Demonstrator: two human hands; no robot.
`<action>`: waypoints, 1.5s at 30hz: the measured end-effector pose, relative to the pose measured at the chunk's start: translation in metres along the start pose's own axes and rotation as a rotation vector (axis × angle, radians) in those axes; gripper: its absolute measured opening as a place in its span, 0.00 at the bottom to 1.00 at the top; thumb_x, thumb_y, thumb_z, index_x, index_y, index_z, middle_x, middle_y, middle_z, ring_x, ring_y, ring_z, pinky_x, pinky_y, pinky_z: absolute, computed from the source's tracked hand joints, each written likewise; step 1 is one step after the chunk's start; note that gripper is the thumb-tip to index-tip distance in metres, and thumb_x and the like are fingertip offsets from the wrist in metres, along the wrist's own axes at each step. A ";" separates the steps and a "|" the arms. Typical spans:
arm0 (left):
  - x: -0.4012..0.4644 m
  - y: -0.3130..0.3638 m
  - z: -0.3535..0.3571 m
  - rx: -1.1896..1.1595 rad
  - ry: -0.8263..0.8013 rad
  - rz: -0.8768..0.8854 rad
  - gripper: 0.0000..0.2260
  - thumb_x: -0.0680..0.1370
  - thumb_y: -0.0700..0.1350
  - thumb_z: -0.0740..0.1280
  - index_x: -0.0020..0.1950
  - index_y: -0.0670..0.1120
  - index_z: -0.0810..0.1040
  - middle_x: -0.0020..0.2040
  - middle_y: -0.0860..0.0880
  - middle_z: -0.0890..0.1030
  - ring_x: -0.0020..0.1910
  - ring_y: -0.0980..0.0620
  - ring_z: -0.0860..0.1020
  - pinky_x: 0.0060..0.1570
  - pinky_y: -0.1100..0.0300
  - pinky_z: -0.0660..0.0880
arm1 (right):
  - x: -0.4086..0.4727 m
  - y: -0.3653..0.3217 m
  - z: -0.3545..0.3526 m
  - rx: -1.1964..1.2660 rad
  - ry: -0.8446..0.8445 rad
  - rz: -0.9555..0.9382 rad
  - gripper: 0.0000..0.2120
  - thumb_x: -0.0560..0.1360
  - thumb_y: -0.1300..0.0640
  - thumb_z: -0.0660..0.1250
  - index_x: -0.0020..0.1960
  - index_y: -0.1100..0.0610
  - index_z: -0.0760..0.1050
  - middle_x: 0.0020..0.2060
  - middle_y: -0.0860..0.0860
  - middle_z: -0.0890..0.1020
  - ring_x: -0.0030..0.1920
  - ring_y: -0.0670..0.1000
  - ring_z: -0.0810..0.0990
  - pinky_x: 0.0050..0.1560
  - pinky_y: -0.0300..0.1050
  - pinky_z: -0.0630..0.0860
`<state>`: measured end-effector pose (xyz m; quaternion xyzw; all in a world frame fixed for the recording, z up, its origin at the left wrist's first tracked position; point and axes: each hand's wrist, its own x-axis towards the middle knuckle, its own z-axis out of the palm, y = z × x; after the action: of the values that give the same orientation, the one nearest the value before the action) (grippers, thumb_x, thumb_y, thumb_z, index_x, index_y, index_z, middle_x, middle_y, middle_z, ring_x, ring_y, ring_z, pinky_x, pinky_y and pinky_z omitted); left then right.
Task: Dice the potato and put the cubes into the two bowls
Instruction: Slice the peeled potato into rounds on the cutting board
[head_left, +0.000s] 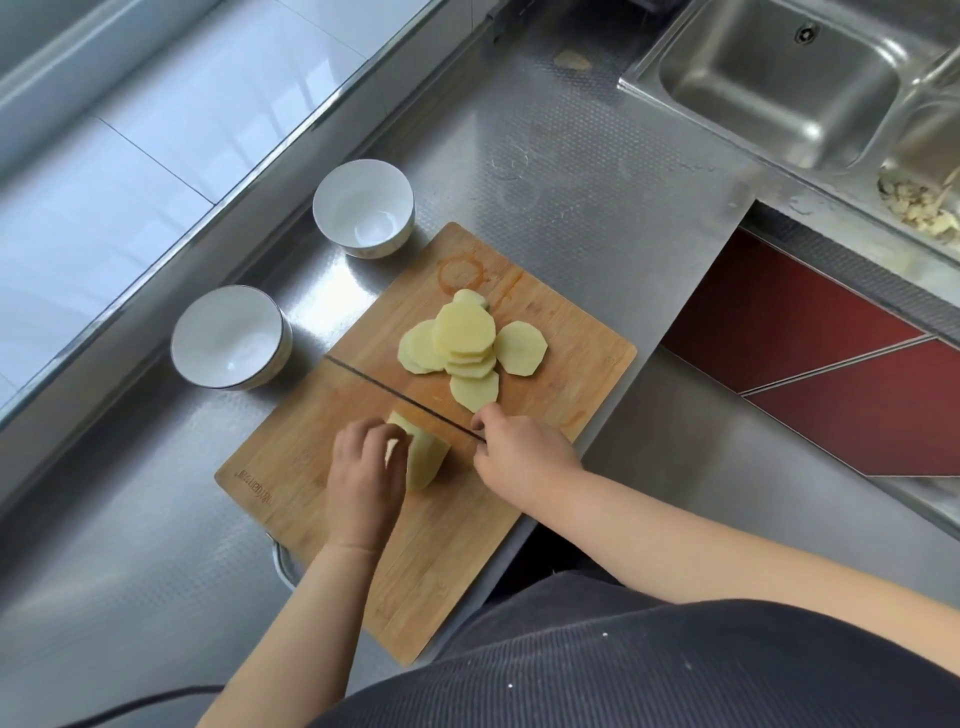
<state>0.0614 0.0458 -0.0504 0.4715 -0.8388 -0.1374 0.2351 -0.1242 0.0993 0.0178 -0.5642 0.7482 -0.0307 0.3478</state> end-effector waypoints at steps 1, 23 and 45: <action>-0.005 -0.001 0.004 0.003 -0.054 -0.006 0.12 0.78 0.46 0.63 0.48 0.38 0.79 0.49 0.40 0.78 0.47 0.45 0.73 0.45 0.54 0.72 | -0.003 -0.003 0.001 -0.015 -0.006 -0.013 0.15 0.81 0.55 0.57 0.67 0.54 0.66 0.53 0.55 0.81 0.50 0.59 0.79 0.38 0.46 0.69; -0.007 -0.002 0.018 -0.062 -0.040 -0.021 0.11 0.70 0.32 0.72 0.52 0.34 0.80 0.50 0.36 0.80 0.47 0.38 0.78 0.45 0.47 0.78 | -0.023 -0.023 0.005 -0.129 0.019 -0.086 0.12 0.81 0.57 0.57 0.63 0.58 0.69 0.49 0.56 0.81 0.46 0.59 0.80 0.36 0.45 0.67; -0.014 -0.008 0.027 -0.056 -0.002 -0.036 0.08 0.71 0.31 0.71 0.49 0.35 0.79 0.49 0.37 0.79 0.46 0.41 0.76 0.44 0.50 0.75 | -0.018 -0.027 -0.001 -0.152 -0.033 -0.079 0.10 0.81 0.60 0.58 0.60 0.61 0.70 0.48 0.57 0.81 0.45 0.58 0.80 0.33 0.44 0.66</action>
<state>0.0587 0.0539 -0.0809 0.4798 -0.8261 -0.1654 0.2449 -0.1008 0.1044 0.0393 -0.6187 0.7196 0.0218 0.3146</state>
